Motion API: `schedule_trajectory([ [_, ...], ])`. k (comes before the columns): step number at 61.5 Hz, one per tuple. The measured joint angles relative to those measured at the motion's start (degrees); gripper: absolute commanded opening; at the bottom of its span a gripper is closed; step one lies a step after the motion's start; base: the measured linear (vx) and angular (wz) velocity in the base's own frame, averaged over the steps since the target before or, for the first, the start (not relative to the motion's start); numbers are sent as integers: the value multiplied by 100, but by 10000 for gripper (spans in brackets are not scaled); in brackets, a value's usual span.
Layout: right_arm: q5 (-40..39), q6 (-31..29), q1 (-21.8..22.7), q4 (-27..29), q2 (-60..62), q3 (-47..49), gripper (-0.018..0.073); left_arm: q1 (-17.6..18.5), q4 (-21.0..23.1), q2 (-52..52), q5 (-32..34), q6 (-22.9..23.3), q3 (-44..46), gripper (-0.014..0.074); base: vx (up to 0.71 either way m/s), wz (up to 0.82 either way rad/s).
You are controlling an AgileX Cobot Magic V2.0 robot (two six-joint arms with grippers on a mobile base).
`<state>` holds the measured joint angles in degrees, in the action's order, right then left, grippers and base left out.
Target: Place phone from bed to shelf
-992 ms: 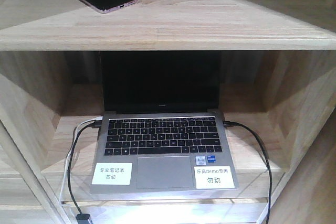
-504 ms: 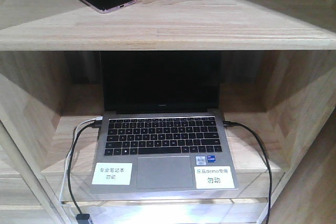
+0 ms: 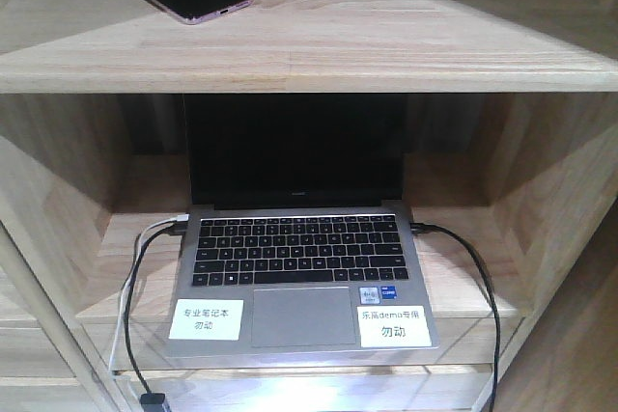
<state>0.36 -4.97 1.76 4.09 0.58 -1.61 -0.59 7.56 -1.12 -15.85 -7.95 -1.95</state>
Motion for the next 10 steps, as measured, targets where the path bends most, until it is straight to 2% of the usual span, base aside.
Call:
schedule_trajectory([
  [10,0,0,0,0,0,0,-8,0,0,0,0,0,0,1,0,0],
])
